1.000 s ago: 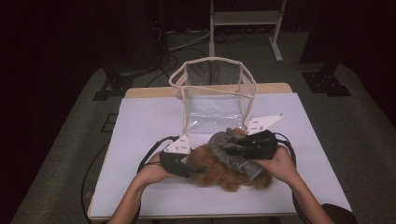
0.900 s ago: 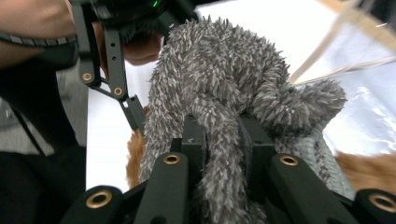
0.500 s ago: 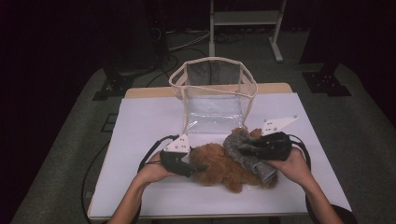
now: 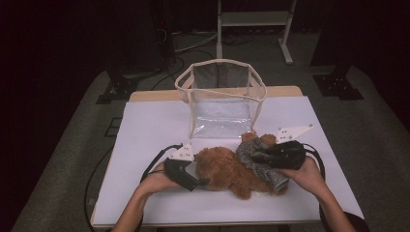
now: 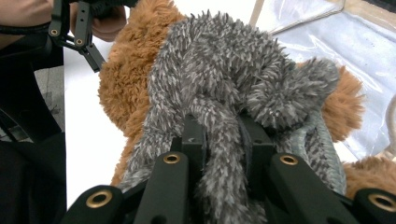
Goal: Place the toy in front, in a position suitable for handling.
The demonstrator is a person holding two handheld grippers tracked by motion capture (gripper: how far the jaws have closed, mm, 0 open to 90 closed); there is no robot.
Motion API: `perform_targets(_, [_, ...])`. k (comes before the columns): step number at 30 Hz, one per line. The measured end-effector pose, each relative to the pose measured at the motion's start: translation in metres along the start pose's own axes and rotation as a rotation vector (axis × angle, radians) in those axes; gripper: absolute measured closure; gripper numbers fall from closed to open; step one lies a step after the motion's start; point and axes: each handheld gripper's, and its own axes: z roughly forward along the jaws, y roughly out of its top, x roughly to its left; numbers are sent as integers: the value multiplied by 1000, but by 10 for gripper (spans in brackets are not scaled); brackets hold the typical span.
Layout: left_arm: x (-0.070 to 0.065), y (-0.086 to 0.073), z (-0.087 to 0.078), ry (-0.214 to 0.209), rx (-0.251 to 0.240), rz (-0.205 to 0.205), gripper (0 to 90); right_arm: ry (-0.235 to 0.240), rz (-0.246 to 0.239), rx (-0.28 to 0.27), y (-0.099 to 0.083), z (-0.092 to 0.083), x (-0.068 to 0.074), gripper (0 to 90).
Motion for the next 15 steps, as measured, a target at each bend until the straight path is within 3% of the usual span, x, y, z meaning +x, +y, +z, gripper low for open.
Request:
perform_targets(5, [2, -3, 9, -21, -59, -45, 66, 7, 7, -4, -4, -1, -1, 748])
perform_targets(11, [2, 2, 24, -11, -63, -77, 12, 8, 14, -11, -6, 0, -2, 748])
perform_targets(15, [3, 2, 16, 35, -114, -80, 316, 5, 22, -12, -5, 1, -3, 748])
